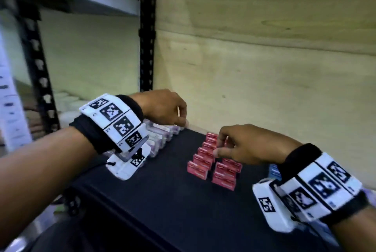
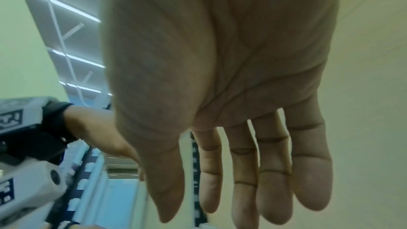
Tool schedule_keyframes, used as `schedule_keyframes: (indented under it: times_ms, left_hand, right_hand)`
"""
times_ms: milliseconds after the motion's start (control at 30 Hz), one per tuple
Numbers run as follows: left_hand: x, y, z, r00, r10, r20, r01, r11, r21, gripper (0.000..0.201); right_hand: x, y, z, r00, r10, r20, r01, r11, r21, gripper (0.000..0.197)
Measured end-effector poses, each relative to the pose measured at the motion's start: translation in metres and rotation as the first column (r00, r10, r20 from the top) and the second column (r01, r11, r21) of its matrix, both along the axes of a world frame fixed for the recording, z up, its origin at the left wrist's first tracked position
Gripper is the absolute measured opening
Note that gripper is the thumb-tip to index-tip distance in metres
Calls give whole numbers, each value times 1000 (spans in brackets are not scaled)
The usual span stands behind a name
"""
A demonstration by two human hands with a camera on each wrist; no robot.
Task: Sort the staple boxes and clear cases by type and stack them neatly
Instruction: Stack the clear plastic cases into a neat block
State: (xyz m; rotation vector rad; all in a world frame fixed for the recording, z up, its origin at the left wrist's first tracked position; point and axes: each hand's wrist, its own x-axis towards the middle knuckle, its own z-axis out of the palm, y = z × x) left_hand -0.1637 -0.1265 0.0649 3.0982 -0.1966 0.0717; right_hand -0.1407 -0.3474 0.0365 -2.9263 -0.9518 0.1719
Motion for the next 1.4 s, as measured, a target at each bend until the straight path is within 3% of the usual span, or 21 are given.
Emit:
schedule_keyframes:
  times_ms: [133,300,567,800,1167,1400]
  left_hand:
    - [-28,70,-22,988,136,66,-130,987,-97,27]
    - [-43,120,-62,944,309,120,-285,941,-185,23]
    - [-43,157,-107,863,493,112,-420,822,-385,15]
    - [-48,169,-121,878,470,86,-356,763,-540,13]
    - [-59,155,-126,887,458,56,-381,795,-473,26]
    - [-68,137,-134,893,447,53,-350,763,-544,28]
  right_hand:
    - [-4,66,-2,991,137,-16,-136,990,37,28]
    - [-1,128,-10,979,202,-41,-196,973,122,23]
    - [-4,187,-31,964,253,-86,-253,967,15,26]
    - [6,201,-34,966,231,-119,-231,973,9,26]
    - [8,192,-31,960,228,-160,-234,972,-14,33]
    - [3,180,-31,955,210,-208,-217,976,-10,35]
